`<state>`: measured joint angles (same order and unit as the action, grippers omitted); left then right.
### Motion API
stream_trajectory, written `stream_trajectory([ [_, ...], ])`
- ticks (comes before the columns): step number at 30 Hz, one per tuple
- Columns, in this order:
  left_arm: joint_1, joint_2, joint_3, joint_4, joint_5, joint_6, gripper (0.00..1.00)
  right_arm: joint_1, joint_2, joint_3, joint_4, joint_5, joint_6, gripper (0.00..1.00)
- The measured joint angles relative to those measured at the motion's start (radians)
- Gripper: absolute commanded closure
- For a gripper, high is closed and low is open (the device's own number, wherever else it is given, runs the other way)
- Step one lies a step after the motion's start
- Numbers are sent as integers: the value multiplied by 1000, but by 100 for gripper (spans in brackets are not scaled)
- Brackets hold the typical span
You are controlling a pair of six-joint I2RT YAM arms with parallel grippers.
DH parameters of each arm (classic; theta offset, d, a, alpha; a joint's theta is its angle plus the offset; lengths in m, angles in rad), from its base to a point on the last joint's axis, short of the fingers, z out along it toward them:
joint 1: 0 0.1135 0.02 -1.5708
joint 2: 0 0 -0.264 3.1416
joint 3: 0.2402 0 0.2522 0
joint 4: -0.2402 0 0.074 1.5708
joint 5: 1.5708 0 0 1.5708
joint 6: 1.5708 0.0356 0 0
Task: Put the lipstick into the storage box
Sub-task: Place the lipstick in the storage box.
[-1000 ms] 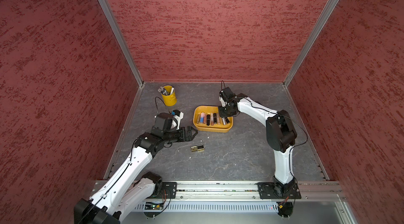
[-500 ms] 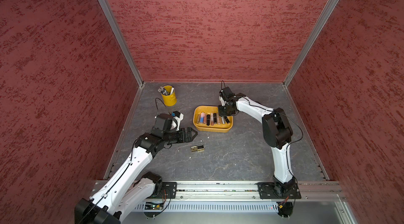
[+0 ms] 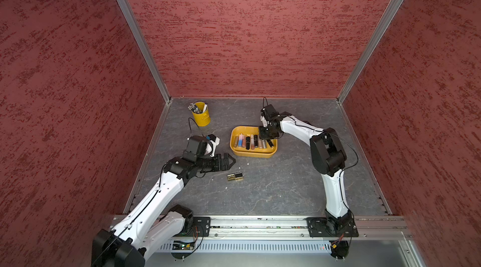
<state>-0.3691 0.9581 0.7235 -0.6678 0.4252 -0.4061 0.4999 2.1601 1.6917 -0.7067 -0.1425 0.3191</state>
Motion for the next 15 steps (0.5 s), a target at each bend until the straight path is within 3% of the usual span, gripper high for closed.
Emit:
stream_trajectory([
  [6, 0, 45, 0, -5, 11, 8, 0, 0, 0, 0, 7, -18, 11, 61],
  [15, 0, 113, 0, -5, 15, 23, 0, -2, 0, -3, 11, -35, 14, 58],
])
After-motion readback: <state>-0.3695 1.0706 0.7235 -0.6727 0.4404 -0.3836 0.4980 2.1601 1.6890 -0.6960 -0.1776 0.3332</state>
